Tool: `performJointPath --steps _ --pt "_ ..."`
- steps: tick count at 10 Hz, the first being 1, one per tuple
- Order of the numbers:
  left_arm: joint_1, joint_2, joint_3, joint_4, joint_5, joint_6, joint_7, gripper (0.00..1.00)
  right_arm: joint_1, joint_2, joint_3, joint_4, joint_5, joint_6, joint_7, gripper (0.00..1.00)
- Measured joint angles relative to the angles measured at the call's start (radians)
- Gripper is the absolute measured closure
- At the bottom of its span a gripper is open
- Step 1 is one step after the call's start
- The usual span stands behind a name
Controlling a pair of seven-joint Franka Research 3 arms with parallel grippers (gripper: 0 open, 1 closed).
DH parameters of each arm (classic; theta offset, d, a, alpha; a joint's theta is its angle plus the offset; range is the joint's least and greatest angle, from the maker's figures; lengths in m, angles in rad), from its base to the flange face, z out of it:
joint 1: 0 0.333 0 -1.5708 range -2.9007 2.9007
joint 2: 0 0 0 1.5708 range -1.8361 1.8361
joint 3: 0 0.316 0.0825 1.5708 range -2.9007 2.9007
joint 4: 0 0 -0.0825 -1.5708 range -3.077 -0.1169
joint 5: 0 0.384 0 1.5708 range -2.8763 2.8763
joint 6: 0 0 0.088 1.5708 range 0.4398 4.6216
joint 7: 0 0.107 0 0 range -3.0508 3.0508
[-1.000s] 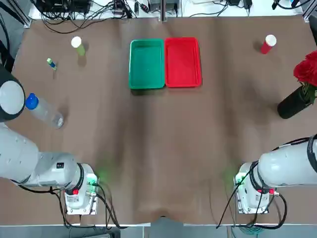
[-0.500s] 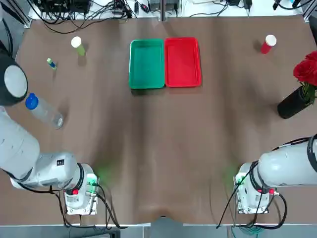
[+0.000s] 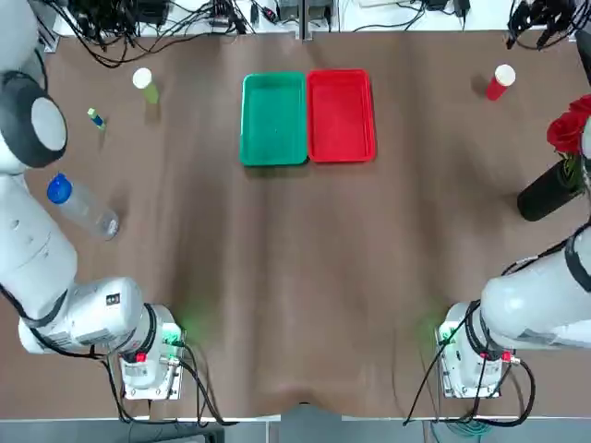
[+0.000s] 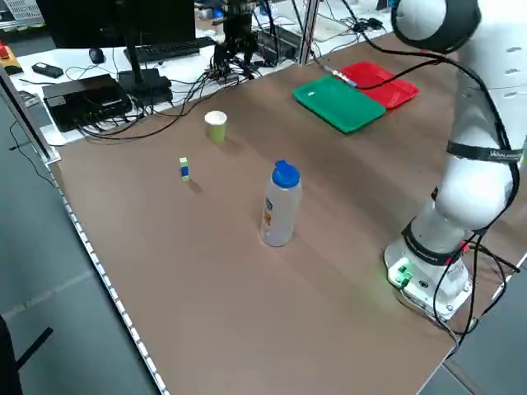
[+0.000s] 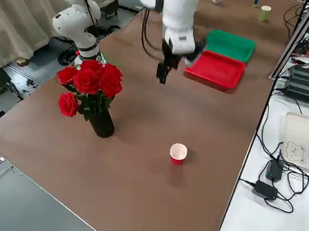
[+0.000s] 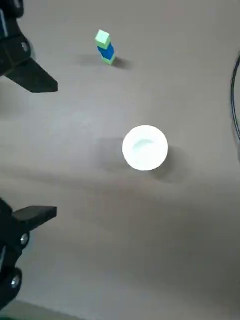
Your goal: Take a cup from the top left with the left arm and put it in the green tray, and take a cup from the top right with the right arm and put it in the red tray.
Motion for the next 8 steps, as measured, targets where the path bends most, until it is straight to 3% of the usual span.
performJointPath --steps 3,8 --pt "0.009 0.092 0.001 -0.029 0.028 0.131 -0.001 0.00 -0.011 0.127 0.006 0.009 0.005 0.189 -0.019 0.00" --pt "0.011 0.214 0.001 -0.059 0.040 0.341 -0.002 0.02 -0.019 0.344 0.007 0.111 0.007 0.377 -0.084 0.00"
